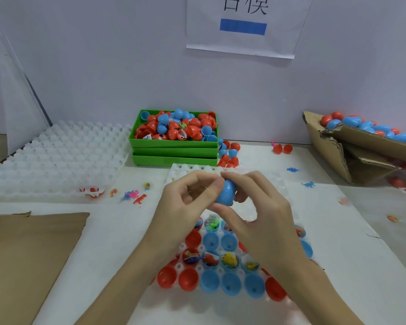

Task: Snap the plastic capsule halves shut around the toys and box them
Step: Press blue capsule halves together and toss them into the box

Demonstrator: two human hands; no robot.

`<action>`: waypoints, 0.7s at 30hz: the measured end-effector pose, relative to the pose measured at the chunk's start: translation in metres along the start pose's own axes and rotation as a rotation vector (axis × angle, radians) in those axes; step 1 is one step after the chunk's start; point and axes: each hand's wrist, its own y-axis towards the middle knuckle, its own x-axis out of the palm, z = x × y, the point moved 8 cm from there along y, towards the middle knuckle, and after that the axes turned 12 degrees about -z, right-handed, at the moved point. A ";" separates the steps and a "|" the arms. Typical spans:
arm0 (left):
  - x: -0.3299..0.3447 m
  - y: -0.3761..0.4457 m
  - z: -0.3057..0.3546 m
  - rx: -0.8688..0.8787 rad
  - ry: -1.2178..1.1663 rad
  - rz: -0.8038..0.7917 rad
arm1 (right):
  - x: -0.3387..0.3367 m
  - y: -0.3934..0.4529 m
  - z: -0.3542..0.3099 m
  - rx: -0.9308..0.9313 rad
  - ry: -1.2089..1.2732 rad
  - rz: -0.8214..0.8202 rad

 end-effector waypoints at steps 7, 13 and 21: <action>-0.006 0.001 -0.012 -0.074 -0.099 0.052 | 0.006 -0.001 -0.006 -0.094 -0.154 -0.009; -0.006 -0.002 0.000 -0.013 -0.011 0.124 | 0.002 0.000 -0.004 -0.098 -0.117 0.002; -0.023 -0.004 0.007 0.024 0.162 0.243 | -0.002 0.011 0.055 0.414 0.454 -0.103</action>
